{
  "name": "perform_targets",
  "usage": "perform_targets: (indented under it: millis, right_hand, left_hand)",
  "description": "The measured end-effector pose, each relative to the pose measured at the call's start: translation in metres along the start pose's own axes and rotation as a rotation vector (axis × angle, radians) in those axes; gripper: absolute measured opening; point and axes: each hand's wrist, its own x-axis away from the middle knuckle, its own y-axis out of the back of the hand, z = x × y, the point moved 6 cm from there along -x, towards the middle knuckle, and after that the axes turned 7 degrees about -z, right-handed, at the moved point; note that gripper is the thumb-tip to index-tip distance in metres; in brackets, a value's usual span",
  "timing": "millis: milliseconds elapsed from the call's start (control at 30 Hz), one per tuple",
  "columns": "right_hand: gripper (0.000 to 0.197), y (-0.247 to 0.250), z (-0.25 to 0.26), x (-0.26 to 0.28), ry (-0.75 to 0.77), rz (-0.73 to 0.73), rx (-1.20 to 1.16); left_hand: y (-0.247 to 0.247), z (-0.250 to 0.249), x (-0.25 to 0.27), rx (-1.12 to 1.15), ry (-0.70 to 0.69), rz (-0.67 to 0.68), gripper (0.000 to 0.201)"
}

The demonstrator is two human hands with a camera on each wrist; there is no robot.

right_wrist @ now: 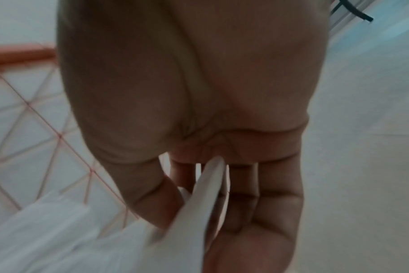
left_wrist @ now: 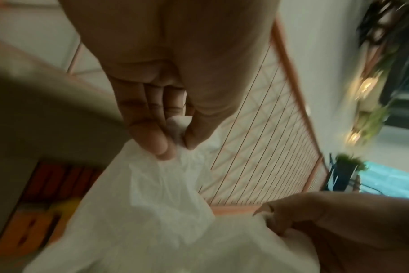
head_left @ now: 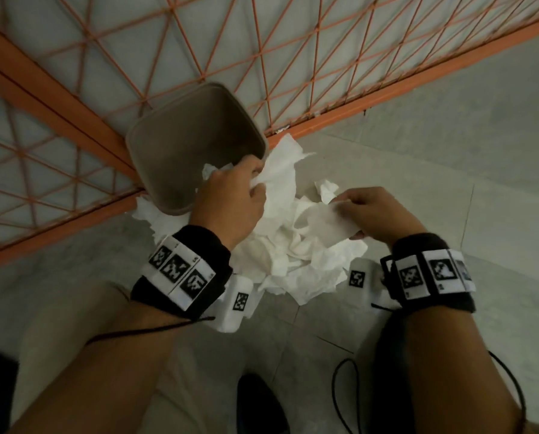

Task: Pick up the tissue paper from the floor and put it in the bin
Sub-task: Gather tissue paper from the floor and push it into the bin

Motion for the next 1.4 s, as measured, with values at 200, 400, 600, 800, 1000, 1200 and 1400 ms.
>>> perform_targets:
  millis: [200,400,600,800,1000,1200,1400]
  right_hand:
    - [0.025,0.043,0.072,0.020,0.146,-0.068,-0.092]
    - [0.018,0.044,0.175,0.033,0.432,-0.026,-0.199]
    - [0.021,-0.013,0.246,0.025,0.713,0.000,0.124]
    - [0.030,-0.061,0.250,-0.011,0.786,0.128,0.641]
    - [0.041,-0.057,0.252,-0.028,0.814,0.145,0.875]
    - [0.036,-0.018,0.225,-0.042,0.810,0.117,0.841]
    - [0.029,-0.001,0.101,-0.066,0.628,0.199,0.783]
  left_hand:
    - [0.091,-0.004,0.012,0.304,0.023,-0.073,0.011]
    - [0.138,0.031,-0.001,0.347,0.079,-0.429,0.008]
    - [0.106,0.071,-0.026,0.280,0.233,-0.435,0.015]
    - [0.090,0.076,-0.012,0.204,0.276,-0.382,0.049]
    - [0.072,0.049,0.056,0.313,0.233,-0.518,0.029]
    - [-0.051,0.054,0.084,0.193,0.523,-0.019,0.031]
    - [-0.136,0.077,0.092,0.144,0.672,0.155,0.061]
